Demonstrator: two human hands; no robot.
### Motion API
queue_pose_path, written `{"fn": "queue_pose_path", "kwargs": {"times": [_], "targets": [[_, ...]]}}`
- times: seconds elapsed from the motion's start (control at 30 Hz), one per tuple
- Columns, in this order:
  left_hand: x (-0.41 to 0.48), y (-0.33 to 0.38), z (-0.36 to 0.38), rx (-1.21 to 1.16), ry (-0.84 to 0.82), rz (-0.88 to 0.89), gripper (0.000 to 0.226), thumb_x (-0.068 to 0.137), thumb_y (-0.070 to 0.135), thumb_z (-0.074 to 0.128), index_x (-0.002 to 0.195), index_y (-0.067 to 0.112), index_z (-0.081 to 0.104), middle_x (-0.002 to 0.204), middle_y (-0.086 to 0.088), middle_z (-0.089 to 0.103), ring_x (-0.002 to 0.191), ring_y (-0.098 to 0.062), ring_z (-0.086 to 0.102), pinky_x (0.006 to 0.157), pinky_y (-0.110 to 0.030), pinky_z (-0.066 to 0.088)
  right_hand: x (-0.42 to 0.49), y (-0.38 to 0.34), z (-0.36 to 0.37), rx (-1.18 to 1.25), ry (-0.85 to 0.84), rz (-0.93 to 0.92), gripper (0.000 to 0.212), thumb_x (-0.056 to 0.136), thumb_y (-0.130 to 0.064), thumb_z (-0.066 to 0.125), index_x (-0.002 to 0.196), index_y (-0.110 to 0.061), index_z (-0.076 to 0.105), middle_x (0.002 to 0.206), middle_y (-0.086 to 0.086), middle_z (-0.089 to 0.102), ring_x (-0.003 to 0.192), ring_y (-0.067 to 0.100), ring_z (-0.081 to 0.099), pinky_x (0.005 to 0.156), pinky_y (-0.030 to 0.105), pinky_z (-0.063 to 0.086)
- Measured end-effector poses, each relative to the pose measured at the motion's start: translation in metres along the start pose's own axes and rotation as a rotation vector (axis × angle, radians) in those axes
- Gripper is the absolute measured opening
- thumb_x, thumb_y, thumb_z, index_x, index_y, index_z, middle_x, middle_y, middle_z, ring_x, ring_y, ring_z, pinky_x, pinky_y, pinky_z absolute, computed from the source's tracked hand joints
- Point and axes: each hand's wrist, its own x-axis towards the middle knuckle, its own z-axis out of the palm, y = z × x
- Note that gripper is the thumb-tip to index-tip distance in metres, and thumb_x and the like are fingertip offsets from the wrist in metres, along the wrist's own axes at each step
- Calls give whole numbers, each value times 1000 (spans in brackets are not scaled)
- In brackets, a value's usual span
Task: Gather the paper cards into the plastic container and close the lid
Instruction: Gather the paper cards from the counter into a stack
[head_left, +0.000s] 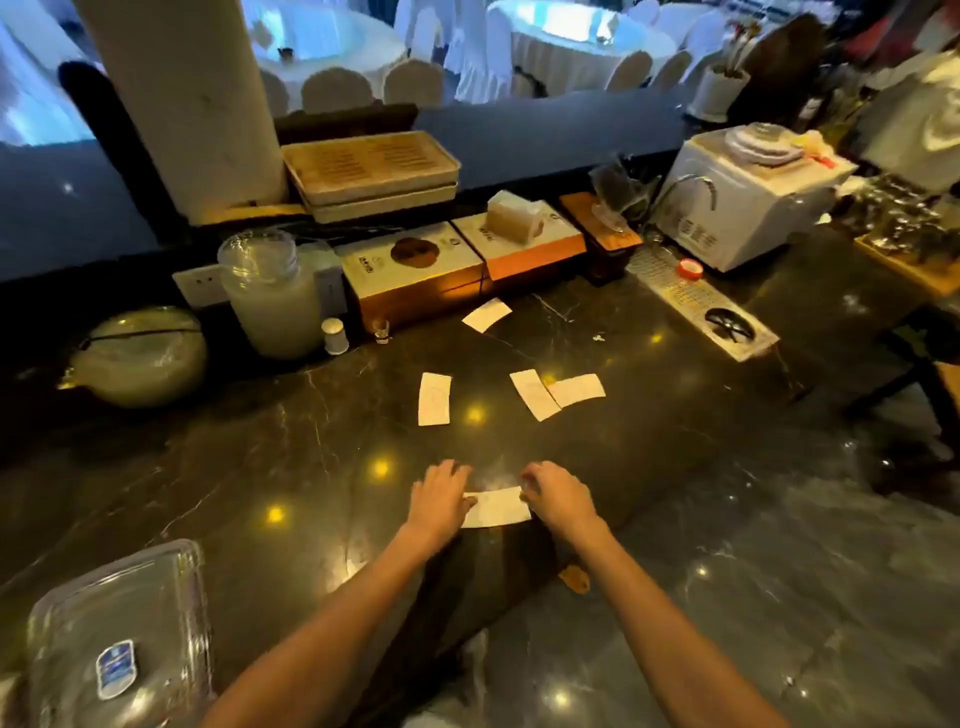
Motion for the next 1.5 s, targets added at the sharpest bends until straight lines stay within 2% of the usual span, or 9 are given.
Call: {"fn": "queue_pose_path", "kwargs": {"times": [0.23, 0.7, 0.77, 0.83, 0.93, 1.03, 1.3, 1.4, 1.5], "targets": [[37, -6, 31, 13, -180, -217, 68, 88, 41, 64, 146, 24, 34, 159, -10, 17, 147, -31, 17, 116, -54, 22, 64, 6, 32, -173, -173, -78, 40, 88, -29, 68, 126, -21, 57, 131, 1, 53, 121, 20, 53, 95, 36, 49], [45, 1, 61, -95, -157, -306, 44, 84, 8, 64, 121, 16, 42, 161, -16, 6, 150, -34, -6, 117, -62, -5, 78, 23, 51, -38, -198, -158, 22, 88, -30, 69, 107, -23, 60, 114, -2, 63, 105, 18, 60, 85, 31, 51], [46, 1, 58, -195, -110, -297, 38, 83, 4, 60, 114, 18, 43, 157, -14, 12, 150, -34, 1, 119, -56, 0, 84, 25, 40, 27, -256, -126, 16, 87, -30, 70, 98, -24, 61, 103, -1, 70, 95, 18, 66, 79, 33, 54], [47, 2, 52, -402, -8, -268, 36, 84, 0, 58, 110, 20, 42, 144, -10, 31, 142, -30, 26, 119, -43, 25, 91, 29, 25, 162, -287, -74, 13, 83, -28, 74, 88, -26, 62, 90, -3, 71, 86, 16, 68, 76, 33, 54], [54, 15, 32, -890, 87, -330, 54, 90, 2, 60, 130, 26, 33, 123, 4, 47, 115, -10, 54, 91, -21, 51, 105, 37, 4, 458, -276, 33, 14, 80, -22, 78, 84, -22, 64, 83, -2, 69, 86, 17, 69, 74, 32, 54], [76, 26, 14, -1169, 222, -490, 69, 92, 3, 60, 145, 25, 22, 117, 0, 57, 100, -2, 59, 70, -7, 51, 119, 39, -11, 685, -296, 80, 9, 84, -19, 75, 88, -15, 68, 88, 5, 71, 92, 22, 69, 77, 33, 55], [97, 64, 2, -1760, 428, -728, 31, 99, 17, 54, 129, 9, 53, 117, -16, 70, 106, -29, 68, 85, -41, 59, 136, 29, -31, 1023, -573, 145, 19, 92, -18, 66, 106, -5, 68, 106, 11, 73, 103, 23, 70, 86, 35, 60], [102, 83, 5, -1805, 516, -751, 32, 102, 18, 46, 132, 8, 50, 116, -17, 71, 105, -32, 69, 94, -50, 54, 148, 35, -39, 891, -601, 70, 15, 93, -21, 64, 100, -8, 68, 101, 11, 74, 91, 18, 71, 71, 25, 60], [110, 97, 2, -1898, 605, -794, 31, 103, 13, 42, 134, 7, 46, 115, -23, 68, 96, -35, 69, 86, -50, 58, 184, 55, -56, 595, -355, -14, 17, 97, -27, 58, 98, -13, 67, 99, 8, 72, 81, 15, 66, 67, 25, 52]]}}
